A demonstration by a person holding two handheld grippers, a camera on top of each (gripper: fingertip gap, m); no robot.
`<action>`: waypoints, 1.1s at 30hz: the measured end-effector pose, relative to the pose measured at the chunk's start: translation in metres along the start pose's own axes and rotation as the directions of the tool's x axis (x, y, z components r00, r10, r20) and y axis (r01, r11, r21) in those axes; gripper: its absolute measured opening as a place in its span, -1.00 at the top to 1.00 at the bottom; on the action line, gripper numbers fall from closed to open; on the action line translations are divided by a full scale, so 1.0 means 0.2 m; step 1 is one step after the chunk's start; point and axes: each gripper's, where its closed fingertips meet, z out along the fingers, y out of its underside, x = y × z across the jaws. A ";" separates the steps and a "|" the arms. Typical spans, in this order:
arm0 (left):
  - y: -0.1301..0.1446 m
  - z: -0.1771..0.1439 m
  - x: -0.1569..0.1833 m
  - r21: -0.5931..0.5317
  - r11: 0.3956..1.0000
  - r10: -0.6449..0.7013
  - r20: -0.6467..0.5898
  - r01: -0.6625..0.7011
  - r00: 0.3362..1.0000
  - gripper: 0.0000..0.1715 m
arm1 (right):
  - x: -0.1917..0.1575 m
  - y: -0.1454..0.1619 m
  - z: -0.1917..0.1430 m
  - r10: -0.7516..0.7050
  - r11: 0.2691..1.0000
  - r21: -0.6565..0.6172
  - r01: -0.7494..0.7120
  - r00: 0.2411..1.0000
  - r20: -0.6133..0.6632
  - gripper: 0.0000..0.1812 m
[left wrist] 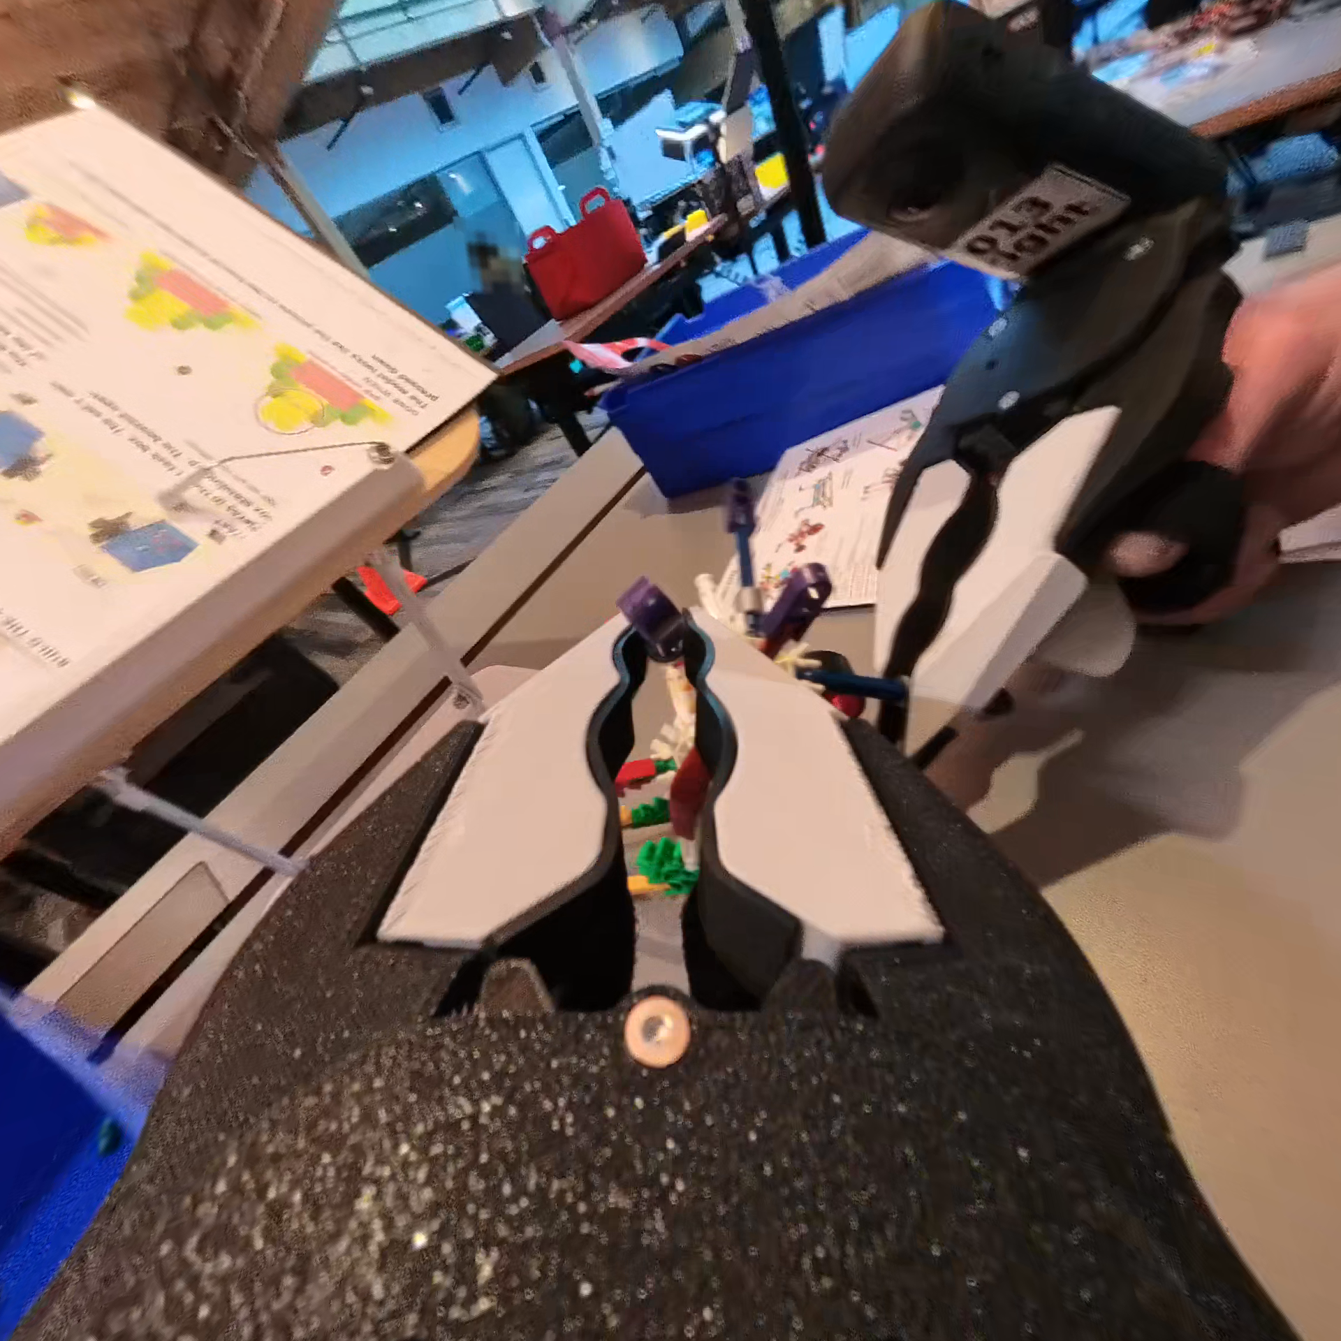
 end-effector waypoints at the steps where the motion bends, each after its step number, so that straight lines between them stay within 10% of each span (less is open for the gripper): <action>1: 0.00 -0.01 -0.02 0.000 1.000 0.002 0.017 -0.002 1.000 0.93 | 0.00 0.02 0.01 -0.027 0.999 -0.037 0.027 1.000 -0.008 0.91; 8: 0.06 -0.30 -0.04 -0.153 0.988 -0.024 0.031 0.029 0.999 0.92 | 0.09 0.01 -0.06 -0.058 0.998 -0.040 0.055 0.995 -0.080 0.92; 16: 0.00 -0.48 -0.03 0.031 0.809 -0.571 -0.196 0.587 0.797 0.92 | 0.12 -0.02 -0.19 -0.237 0.971 -0.090 0.221 0.938 -0.251 0.73; 33: 0.11 -0.63 -0.38 -0.121 0.891 -0.432 0.065 0.437 0.900 0.92 | -0.12 -0.22 -0.27 -0.472 0.866 -0.013 0.499 0.809 -0.352 0.77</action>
